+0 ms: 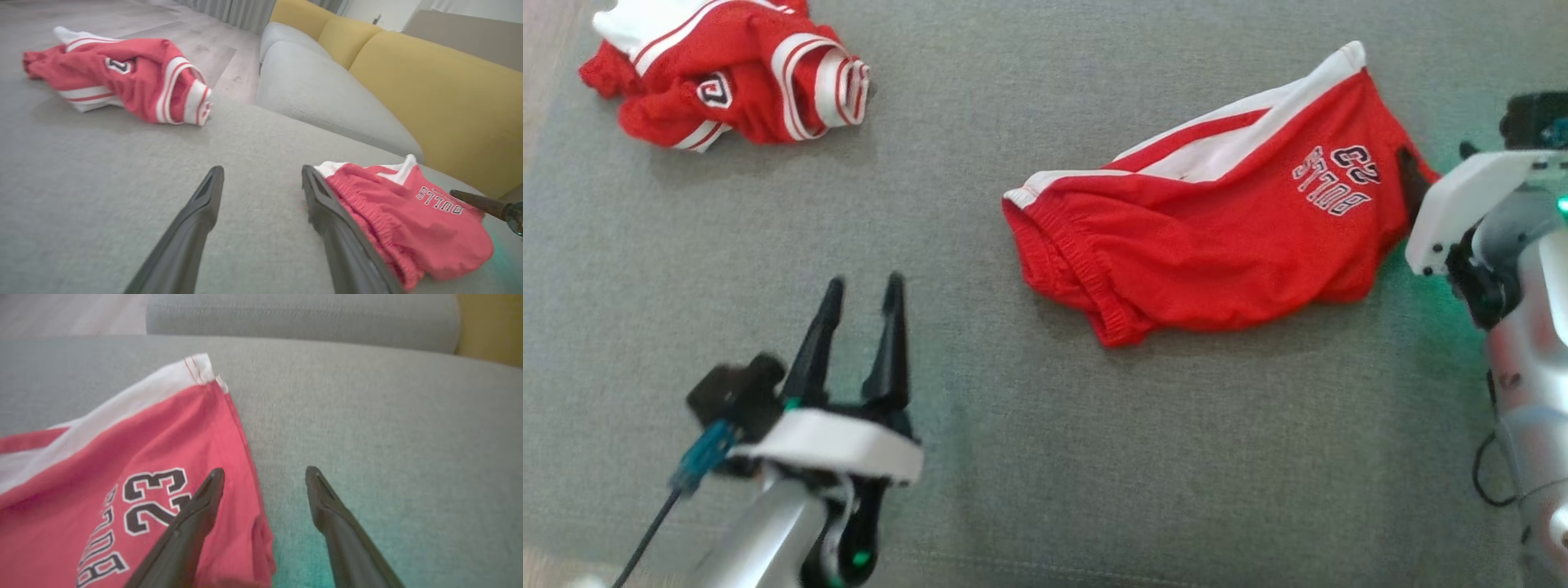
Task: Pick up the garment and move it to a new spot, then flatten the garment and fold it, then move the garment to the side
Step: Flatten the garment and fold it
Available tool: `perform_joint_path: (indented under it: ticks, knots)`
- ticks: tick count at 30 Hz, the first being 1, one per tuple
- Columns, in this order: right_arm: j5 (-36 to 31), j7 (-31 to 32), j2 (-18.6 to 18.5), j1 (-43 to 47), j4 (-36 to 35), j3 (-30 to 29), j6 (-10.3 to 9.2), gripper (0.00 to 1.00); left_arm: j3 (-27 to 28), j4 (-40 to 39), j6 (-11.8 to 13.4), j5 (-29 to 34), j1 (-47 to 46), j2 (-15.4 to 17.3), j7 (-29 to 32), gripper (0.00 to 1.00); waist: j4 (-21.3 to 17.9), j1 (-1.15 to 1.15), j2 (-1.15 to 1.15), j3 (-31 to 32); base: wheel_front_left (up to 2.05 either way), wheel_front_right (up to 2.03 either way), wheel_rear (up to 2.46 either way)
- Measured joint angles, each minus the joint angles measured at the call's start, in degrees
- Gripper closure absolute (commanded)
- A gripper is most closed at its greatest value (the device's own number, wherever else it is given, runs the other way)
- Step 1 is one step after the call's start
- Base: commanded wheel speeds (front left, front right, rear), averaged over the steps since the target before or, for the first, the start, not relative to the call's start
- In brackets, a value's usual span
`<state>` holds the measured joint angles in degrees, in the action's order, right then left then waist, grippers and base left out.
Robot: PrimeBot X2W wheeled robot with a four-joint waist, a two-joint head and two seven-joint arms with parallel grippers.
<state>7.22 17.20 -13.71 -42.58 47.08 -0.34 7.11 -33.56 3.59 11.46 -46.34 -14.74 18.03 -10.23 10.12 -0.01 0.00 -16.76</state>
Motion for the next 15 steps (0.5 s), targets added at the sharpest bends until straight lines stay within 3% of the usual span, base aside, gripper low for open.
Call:
perform_joint_path:
  ticks: [8, 9, 10, 11, 12, 13, 15]
  knots:
    - [4.41, 5.65, -1.24, 1.08, 1.70, 0.16, 0.00, 0.00, 1.54, -3.53, 2.69, 0.02, 5.52, 1.74, -1.45, 0.00, 1.66, 0.01, 0.00, -0.02, 0.00, 0.00, 0.00]
    - [5.30, 6.46, -1.23, 1.08, 1.74, 0.15, 0.00, 0.18, 1.60, -3.91, 2.72, 0.03, 5.79, 1.76, -1.45, 0.00, 1.73, 0.00, 0.00, 0.13, 0.00, 0.00, 0.00]
    - [6.22, 7.13, -1.15, 1.09, 1.77, 0.15, 0.00, 0.61, 1.59, -4.05, 2.78, 0.10, 5.89, 1.76, -1.46, 0.00, 1.76, 0.00, 0.00, 0.28, 0.00, 0.00, 0.00]
    - [7.10, 7.64, -1.03, 1.12, 1.76, 0.16, 0.00, 0.74, 1.59, -4.19, 3.07, 0.21, 5.89, 1.75, -1.47, 0.00, 1.75, 0.00, 0.00, 0.44, 0.00, 0.00, 0.00]
    - [7.84, 8.03, -0.82, 1.16, 1.74, 0.20, 0.00, 0.95, 1.59, -4.42, 3.19, 0.45, 5.89, 1.76, -1.53, 0.00, 1.69, 0.01, 0.00, 0.64, 0.00, 0.00, 0.00]
    - [8.44, 8.03, -0.54, 1.29, 1.70, 0.24, 0.00, 1.00, 1.58, -4.55, 3.19, 0.52, 5.89, 1.76, -1.53, 0.00, 1.57, 0.01, 0.00, 0.83, 0.00, 0.00, 0.00]
    - [8.95, 7.45, 0.23, 1.94, 1.47, 0.20, 0.00, 1.00, 1.55, -4.63, 3.23, 0.52, 5.91, 1.79, -1.53, 0.00, 1.19, 0.01, 0.00, 1.36, 0.00, 0.00, 0.00]
